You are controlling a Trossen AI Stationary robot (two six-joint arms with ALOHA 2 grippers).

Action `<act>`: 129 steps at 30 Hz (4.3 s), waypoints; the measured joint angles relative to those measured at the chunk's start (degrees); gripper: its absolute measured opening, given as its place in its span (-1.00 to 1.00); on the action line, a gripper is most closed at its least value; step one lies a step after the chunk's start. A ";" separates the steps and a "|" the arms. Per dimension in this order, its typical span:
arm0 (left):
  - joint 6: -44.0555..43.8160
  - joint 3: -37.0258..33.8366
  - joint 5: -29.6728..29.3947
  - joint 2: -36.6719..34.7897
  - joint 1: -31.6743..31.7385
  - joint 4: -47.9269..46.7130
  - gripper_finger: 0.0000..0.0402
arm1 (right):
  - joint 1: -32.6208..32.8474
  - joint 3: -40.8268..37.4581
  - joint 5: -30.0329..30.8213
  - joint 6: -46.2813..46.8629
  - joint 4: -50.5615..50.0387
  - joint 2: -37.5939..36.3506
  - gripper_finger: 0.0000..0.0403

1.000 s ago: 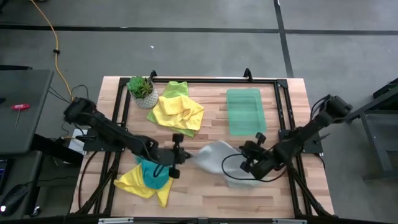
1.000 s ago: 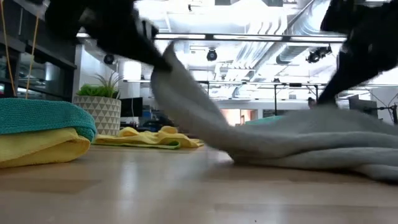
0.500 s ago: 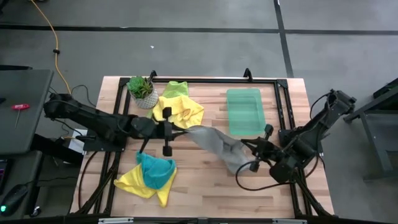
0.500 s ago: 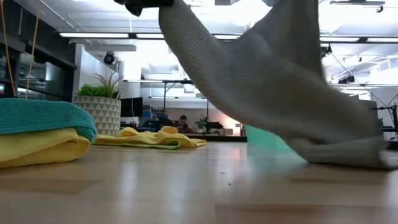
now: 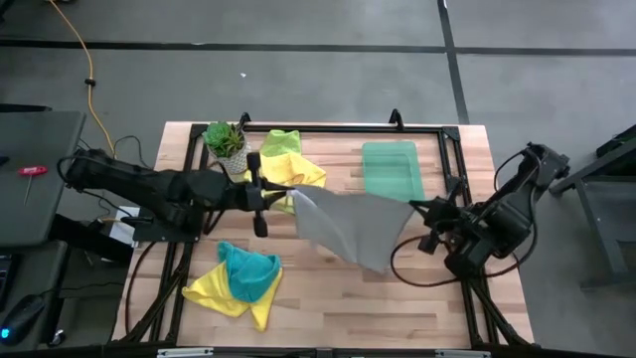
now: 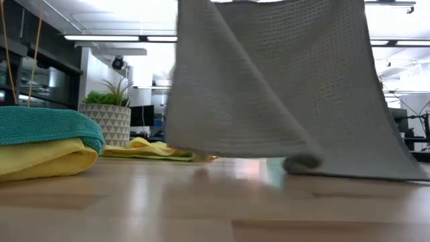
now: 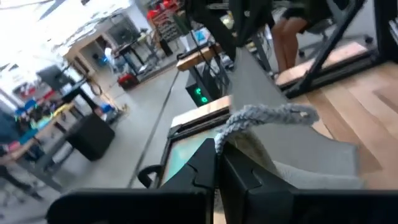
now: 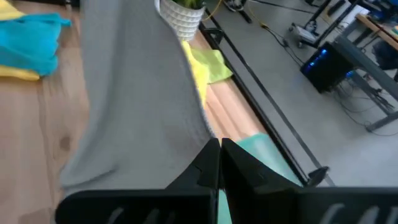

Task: Fold microfiber towels
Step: Fold the gray microfiber cloth

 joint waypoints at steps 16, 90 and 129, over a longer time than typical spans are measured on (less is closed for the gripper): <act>4.75 7.85 -2.36 0.50 -1.50 -26.19 -1.00 | -0.13 14.35 -9.05 -11.73 -4.76 3.30 -1.00; -35.44 7.90 11.08 39.69 -24.59 -14.09 -1.00 | 19.27 4.60 -47.31 31.25 16.20 40.58 -1.00; -39.81 9.52 15.73 32.53 -22.11 -19.79 -0.24 | 14.79 14.41 -31.24 33.19 -5.18 41.79 -0.06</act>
